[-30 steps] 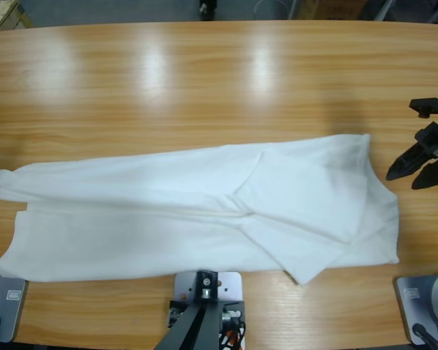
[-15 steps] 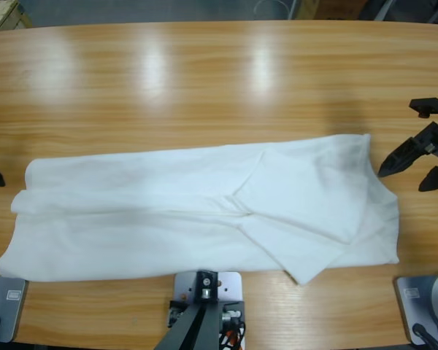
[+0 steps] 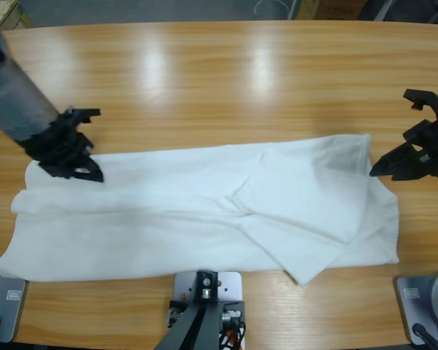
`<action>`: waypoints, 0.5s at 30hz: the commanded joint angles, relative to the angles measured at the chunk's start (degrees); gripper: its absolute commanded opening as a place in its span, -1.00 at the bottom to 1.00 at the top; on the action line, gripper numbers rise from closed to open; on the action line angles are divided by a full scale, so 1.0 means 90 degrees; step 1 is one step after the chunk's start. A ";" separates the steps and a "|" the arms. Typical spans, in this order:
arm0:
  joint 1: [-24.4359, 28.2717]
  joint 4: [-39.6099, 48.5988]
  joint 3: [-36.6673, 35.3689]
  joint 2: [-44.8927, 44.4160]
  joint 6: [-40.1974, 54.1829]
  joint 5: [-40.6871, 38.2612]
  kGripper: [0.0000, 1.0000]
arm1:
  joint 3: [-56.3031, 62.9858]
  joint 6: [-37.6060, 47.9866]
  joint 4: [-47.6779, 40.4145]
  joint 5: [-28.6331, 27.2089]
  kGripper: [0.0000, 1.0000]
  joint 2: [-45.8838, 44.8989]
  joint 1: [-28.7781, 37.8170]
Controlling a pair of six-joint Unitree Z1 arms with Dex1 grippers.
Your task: Fold clothes
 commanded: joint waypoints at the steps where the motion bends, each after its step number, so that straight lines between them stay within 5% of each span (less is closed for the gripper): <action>1: -0.0489 -0.0765 -0.0191 0.1072 -0.0633 0.0301 -1.00 | 0.0368 0.0114 -0.0280 0.0012 0.12 -0.0173 0.0080; 15: -0.1030 -0.0836 0.0082 0.1307 -0.0715 0.0287 -1.00 | 0.0456 0.0114 -0.0456 -0.0008 0.12 -0.0013 0.0080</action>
